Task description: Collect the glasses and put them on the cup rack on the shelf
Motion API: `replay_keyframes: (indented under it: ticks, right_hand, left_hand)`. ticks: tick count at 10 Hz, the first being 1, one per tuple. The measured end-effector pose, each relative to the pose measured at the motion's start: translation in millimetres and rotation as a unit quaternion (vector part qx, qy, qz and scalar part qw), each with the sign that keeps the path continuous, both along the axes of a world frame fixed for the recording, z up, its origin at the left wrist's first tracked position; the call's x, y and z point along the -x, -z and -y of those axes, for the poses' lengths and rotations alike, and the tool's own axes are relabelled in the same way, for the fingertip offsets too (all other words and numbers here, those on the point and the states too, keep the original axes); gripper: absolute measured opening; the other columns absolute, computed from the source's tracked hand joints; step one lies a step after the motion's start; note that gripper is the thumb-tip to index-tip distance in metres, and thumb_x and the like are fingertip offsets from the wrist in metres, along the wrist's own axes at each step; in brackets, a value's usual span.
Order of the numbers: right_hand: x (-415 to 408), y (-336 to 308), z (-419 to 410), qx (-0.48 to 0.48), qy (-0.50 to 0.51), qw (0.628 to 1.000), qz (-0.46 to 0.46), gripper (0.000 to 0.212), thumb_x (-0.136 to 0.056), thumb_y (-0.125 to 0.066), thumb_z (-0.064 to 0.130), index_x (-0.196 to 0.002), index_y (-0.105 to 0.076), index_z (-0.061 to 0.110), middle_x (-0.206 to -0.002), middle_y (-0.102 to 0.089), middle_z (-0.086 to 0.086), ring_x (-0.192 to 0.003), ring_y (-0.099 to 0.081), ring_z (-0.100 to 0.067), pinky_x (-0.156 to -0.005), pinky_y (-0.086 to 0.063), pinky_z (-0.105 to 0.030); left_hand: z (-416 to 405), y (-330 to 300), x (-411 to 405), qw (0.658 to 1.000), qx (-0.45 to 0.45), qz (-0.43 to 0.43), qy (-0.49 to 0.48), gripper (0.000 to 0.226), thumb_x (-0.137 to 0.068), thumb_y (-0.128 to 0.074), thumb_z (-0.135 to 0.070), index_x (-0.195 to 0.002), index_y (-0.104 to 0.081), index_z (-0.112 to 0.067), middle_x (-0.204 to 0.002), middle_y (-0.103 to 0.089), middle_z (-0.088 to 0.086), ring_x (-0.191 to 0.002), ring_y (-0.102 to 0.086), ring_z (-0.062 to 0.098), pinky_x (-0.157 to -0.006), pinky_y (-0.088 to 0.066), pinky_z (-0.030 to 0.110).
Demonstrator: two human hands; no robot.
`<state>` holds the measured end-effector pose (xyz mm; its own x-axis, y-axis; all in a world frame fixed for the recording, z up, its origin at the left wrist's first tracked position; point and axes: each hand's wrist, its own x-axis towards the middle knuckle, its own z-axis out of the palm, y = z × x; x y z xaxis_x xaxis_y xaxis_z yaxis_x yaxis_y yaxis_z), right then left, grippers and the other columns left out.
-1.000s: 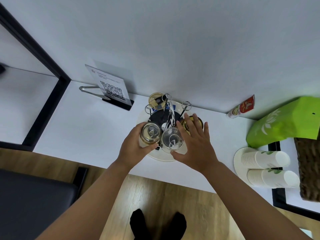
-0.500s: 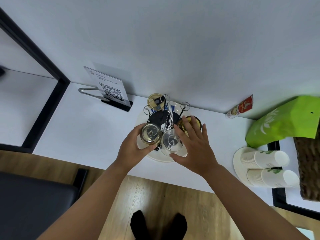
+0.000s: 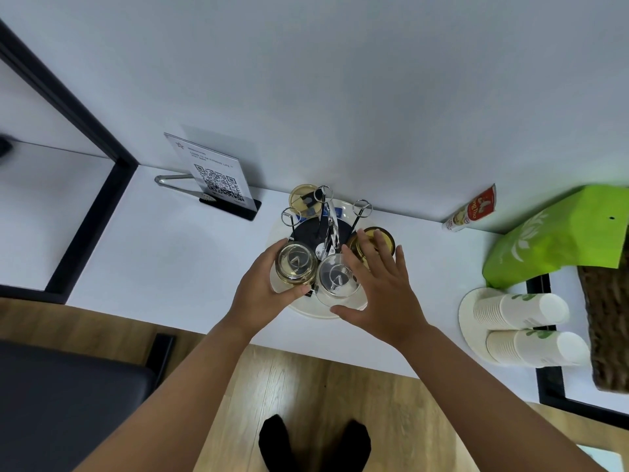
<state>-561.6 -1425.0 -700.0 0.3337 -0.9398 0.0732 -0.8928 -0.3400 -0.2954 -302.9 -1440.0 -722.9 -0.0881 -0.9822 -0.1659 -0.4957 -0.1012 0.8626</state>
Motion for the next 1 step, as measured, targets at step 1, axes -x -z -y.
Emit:
replay_keyframes:
  ticks: [1]
  right_hand:
    - [2.3,-0.4,-0.4,-0.006,0.004,1.0,0.012,0.106,-0.077,-0.075,0.07,-0.163,-0.035,0.021,-0.176,-0.015,-0.009,-0.163,-0.001,-0.03,-0.125,-0.014,-0.068]
  left_hand:
    - [-1.1,-4.2,-1.1,0.999,-0.032,-0.01,-0.011,0.096,-0.074,-0.091,-0.048,-0.153,-0.037,-0.044,-0.151,-0.048,-0.026,-0.138,-0.042,-0.007,-0.105,-0.032,0.012]
